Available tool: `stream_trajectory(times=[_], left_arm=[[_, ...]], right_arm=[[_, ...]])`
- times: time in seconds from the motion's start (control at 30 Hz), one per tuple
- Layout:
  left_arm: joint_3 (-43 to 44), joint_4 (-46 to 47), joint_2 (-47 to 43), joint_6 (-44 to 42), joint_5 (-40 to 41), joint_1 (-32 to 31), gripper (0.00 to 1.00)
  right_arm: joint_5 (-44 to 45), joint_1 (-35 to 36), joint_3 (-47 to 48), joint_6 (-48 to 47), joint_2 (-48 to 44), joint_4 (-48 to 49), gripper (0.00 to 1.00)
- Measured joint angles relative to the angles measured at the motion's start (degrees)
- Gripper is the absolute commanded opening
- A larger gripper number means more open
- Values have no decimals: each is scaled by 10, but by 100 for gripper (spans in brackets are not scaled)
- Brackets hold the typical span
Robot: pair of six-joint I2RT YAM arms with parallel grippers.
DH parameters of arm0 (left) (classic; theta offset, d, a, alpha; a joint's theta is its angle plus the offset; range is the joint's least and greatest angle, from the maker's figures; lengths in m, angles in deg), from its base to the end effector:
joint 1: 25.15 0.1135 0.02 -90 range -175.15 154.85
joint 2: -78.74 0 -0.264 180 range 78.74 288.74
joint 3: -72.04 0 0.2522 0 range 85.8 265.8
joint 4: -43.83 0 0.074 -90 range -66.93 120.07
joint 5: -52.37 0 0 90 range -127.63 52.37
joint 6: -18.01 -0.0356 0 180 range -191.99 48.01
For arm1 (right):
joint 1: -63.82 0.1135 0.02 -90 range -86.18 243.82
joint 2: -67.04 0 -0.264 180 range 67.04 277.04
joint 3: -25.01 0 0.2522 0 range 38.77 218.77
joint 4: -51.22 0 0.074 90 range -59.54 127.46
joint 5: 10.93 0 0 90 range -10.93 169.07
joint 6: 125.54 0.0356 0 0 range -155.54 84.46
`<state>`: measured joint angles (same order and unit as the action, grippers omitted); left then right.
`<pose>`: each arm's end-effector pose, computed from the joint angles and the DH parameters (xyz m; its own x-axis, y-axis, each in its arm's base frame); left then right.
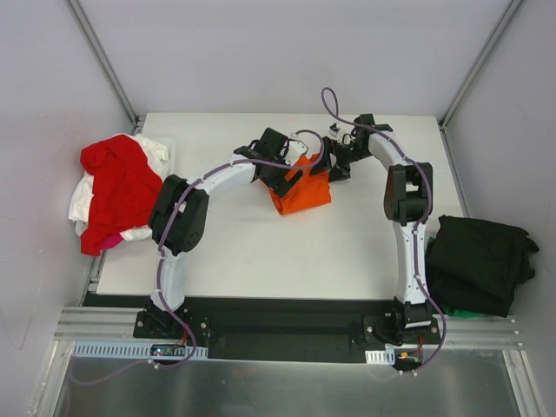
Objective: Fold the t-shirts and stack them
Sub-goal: Put the neatly folded tshirt into the corner of the board with the right arm
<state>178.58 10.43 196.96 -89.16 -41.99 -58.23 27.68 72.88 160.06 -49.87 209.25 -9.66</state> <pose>0.3916 -0.2583 0.2175 -0.3929 0.6073 -0.6905 0.7381 0.6562 0.1570 0.5040 0.1085 0.1546 -0.7916 -0.2826 -0.5417 -0.6015 0.5163 0.6096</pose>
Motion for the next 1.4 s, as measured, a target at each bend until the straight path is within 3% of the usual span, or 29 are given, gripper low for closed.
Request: stream_trajectory(times=[0.3, 0.5, 0.6, 0.7, 0.77, 0.87, 0.9, 1.4], left_arm=[[0, 0, 0, -2, -1, -4, 99], [0, -4, 0, -4, -1, -4, 99], [0, -4, 0, -5, -1, -3, 99], [0, -4, 0, -9, 0, -4, 99], [0, -5, -2, -14, 3, -4, 99], [0, -10, -5, -18, 6, -4, 99], [-1, -10, -8, -19, 8, -4, 99], [-21, -12, -37, -19, 21, -3, 99]], right_arm=[[-31, 18, -9, 9, 0, 10, 99], [-55, 37, -33, 12, 0, 16, 93], [-68, 44, -45, 12, 0, 18, 81], [-69, 50, -56, 10, 0, 19, 62], [-63, 52, -62, 7, 0, 19, 55], [-52, 53, -68, -2, 0, 18, 22], [-49, 53, -69, -5, 0, 16, 1], [-3, 55, -143, -40, -64, 2, 1]])
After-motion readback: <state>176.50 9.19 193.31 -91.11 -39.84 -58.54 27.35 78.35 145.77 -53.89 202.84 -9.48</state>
